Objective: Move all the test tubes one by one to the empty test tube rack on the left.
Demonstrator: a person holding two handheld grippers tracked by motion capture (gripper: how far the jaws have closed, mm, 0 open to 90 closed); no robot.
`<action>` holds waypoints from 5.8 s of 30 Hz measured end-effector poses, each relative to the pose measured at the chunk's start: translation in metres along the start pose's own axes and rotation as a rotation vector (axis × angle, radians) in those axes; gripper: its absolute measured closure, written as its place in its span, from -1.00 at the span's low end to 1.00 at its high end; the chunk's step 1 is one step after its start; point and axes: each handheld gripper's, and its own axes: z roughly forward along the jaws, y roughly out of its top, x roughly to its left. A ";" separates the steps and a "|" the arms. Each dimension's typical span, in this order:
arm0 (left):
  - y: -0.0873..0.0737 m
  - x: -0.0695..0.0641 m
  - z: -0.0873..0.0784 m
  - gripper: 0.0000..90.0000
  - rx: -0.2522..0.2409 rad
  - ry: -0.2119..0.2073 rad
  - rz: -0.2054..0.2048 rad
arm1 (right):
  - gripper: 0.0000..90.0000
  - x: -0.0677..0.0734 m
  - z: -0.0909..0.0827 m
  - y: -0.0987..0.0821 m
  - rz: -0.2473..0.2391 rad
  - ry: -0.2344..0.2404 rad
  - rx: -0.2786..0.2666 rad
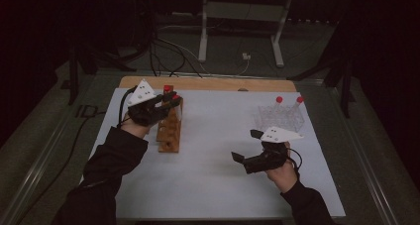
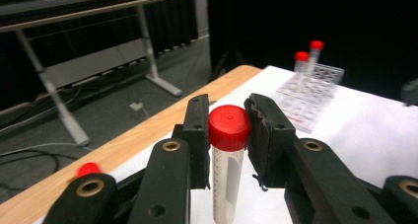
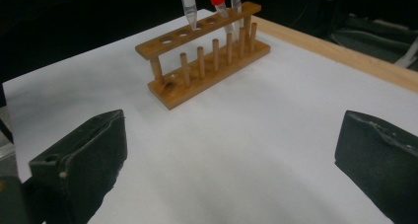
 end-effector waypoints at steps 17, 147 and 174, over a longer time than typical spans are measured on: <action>-0.011 0.039 0.013 0.61 -0.007 0.172 -0.068 | -1.00 -0.003 -0.002 -0.002 0.000 0.000 -0.012; -0.077 -0.030 -0.041 -0.95 0.106 -0.102 -0.090 | -1.00 -0.093 -0.054 0.005 0.074 -0.305 -0.055; -0.086 -0.033 -0.040 -0.95 0.103 -0.115 -0.094 | -0.18 -0.167 -0.001 -0.028 0.240 -0.454 0.045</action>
